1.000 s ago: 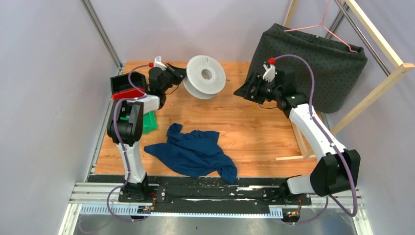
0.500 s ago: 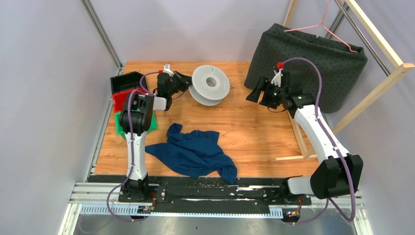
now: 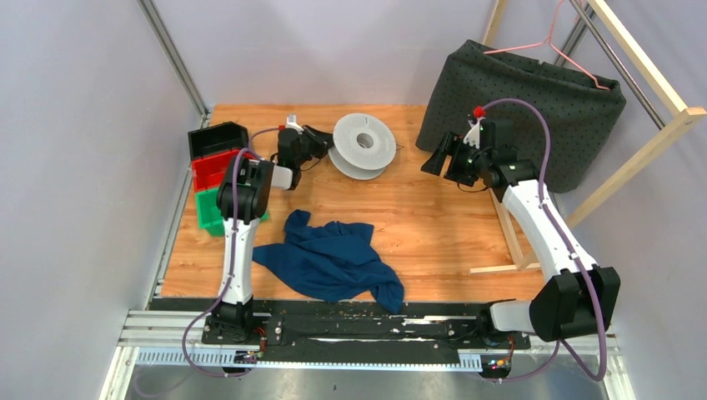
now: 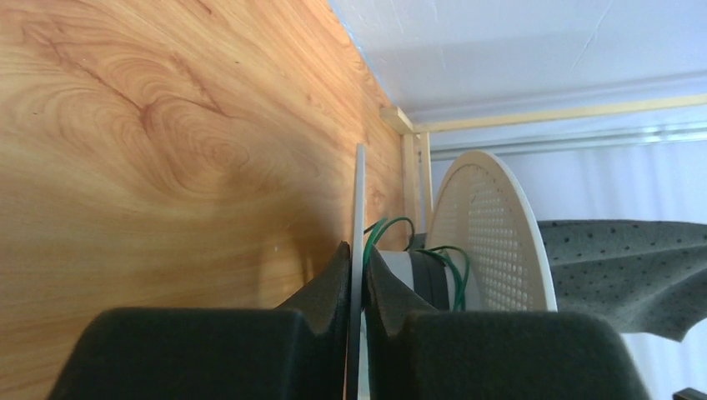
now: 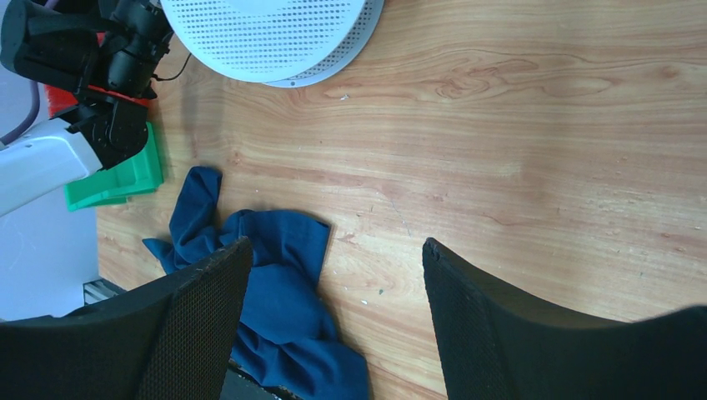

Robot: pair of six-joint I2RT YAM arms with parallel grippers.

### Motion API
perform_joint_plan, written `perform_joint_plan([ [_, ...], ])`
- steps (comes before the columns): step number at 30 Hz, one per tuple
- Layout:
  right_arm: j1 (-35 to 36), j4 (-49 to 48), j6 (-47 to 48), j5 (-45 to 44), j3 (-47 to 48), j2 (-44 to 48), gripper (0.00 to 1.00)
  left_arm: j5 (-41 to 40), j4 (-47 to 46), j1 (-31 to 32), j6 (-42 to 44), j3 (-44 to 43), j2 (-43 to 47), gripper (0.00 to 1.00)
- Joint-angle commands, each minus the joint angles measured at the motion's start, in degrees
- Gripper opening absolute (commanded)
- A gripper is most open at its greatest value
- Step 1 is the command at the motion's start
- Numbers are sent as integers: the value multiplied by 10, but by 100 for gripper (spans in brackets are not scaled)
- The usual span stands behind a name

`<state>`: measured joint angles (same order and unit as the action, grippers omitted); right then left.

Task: Wrap the cables

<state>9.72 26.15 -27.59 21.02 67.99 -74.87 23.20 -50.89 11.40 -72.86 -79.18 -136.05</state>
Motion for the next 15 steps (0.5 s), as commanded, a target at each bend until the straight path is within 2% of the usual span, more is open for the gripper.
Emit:
perform_joint_plan([
  [1,-9,16,0,-10,5,15,77,-11,-26,6,-11,-28,-6,14],
  [4,-8,16,-1,-12,5,18,77,-18,5,6,15,-28,3,23],
  [8,-8,17,-1,-13,5,19,78,-16,22,7,25,-33,3,28],
  [15,-9,17,-3,-10,7,18,78,-21,55,5,58,-19,20,44],
])
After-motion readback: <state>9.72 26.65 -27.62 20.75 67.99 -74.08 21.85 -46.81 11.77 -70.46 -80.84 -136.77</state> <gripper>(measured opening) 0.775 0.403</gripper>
